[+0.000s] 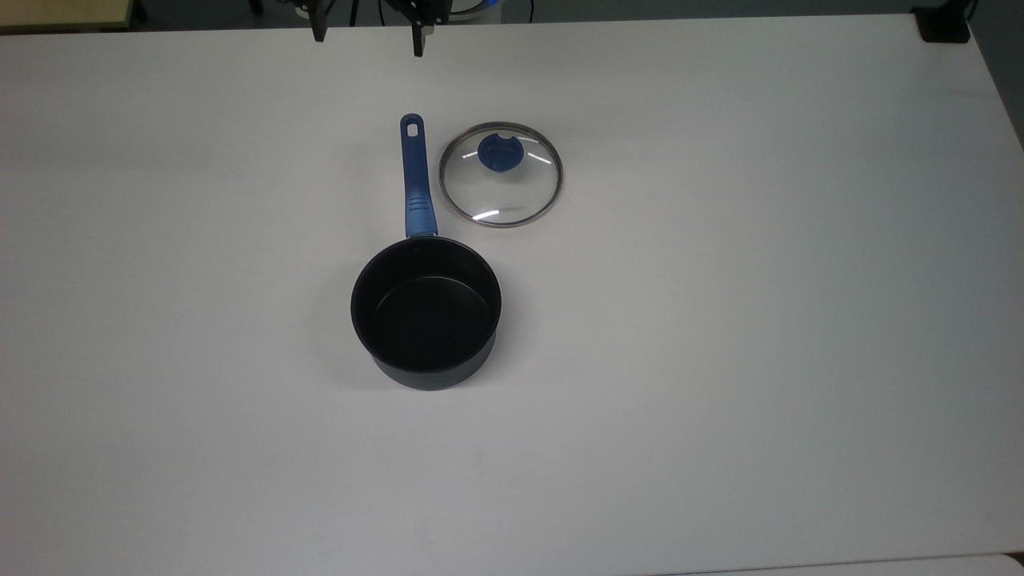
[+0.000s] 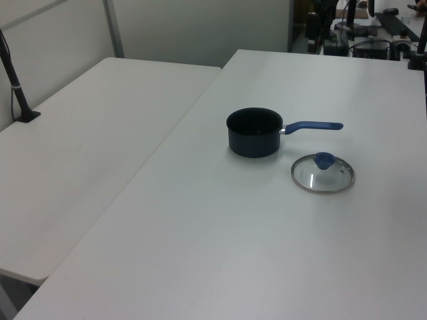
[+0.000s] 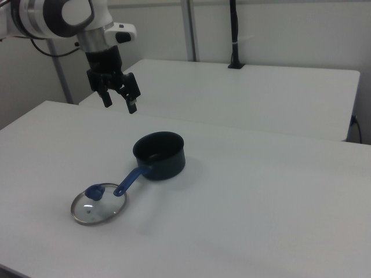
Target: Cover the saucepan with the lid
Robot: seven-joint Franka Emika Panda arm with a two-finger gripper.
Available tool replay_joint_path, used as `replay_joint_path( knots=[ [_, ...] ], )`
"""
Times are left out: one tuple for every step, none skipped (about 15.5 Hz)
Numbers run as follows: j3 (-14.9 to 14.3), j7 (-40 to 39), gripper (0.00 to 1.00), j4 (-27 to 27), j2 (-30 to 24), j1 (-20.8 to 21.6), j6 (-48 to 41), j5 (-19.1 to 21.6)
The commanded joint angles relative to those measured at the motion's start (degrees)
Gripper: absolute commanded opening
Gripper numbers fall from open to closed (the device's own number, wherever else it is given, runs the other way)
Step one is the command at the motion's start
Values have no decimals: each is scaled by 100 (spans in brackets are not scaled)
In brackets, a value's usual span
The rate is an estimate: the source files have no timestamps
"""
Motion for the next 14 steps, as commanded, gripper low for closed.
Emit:
replay_joint_path(
  knots=[
    [-41,-101,100,-48,-59,128,64,102],
    [-41,-101,100,-49,-50,138,73,102],
    [-41,-101,100,-49,-50,138,64,102],
    [-41,-92,100,-49,-50,138,64,102],
    [-41,-92,100,-49,-50,138,64,93],
    [-41,-101,100,-49,-50,138,64,102],
    [-41,-92,100,-57,-50,138,55,102],
    [-41,-92,100,-57,-50,138,64,102],
    [-41,-92,100,-66,-50,138,55,102],
    [-41,-92,100,-84,-50,146,55,102],
    [-41,-92,100,-127,-50,173,55,102],
    [-41,-92,100,-128,-50,199,55,102],
    [-41,-118,100,-136,-50,208,47,93],
    [-41,-223,100,-145,-59,208,20,93]
  ],
)
